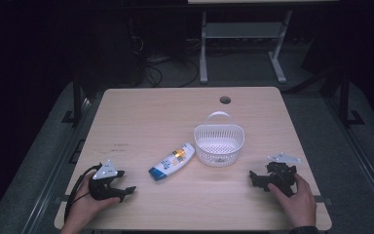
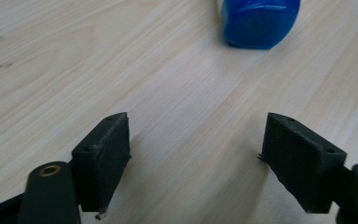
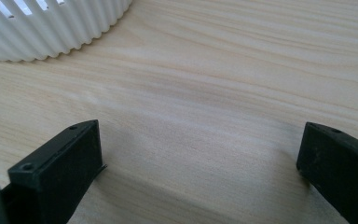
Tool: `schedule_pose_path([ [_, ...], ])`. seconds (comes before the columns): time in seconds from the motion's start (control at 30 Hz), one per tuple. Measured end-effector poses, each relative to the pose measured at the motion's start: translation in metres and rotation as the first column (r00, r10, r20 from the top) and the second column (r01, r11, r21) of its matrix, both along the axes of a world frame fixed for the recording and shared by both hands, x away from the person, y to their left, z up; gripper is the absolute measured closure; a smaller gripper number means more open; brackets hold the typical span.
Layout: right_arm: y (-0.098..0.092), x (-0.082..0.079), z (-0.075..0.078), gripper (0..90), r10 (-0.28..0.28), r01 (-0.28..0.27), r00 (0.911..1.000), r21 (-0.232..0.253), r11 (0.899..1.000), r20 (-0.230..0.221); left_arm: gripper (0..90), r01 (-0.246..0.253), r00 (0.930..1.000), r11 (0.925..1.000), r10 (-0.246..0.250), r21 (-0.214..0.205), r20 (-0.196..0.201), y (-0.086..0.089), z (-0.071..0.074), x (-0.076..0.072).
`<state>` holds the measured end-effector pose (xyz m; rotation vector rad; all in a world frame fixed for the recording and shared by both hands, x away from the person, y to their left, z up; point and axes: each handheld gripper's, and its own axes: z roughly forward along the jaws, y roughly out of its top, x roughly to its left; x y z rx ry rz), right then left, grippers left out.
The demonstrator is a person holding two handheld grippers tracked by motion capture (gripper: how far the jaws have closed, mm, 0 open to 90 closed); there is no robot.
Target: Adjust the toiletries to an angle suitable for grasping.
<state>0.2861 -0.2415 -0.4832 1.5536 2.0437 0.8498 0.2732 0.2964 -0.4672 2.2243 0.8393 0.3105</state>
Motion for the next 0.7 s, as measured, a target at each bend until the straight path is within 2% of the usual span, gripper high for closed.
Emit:
schedule_pose_path([
  [0.17, 0.000, 0.000, 0.000, 0.0, 0.000, 0.000, 1.0000, 0.000, 1.000, 0.000, 22.1, 0.009, 0.9999, 0.9999, -0.009, 0.007, -0.014, -0.004, 0.005, 0.002],
  [0.23, 0.000, 0.000, 0.000, 0.0, 0.000, 0.000, 1.0000, 0.000, 1.000, 0.000, 21.5, 0.007, 0.9997, 0.9999, -0.008, -0.014, -0.022, -0.005, 0.008, 0.005],
  [0.43, 0.000, 0.000, 0.000, 0.0, 0.000, 0.000, 1.0000, 0.000, 1.000, 0.000, 21.4, 0.006, 0.9997, 0.9993, -0.007, -0.038, -0.024, -0.007, 0.015, 0.009],
  [0.7, 0.000, 0.000, 0.000, 0.0, 0.000, 0.000, 1.0000, 0.000, 1.000, 0.000, 21.1, 0.002, 0.9998, 0.9988, -0.003, -0.049, -0.019, -0.010, 0.026, 0.014],
])
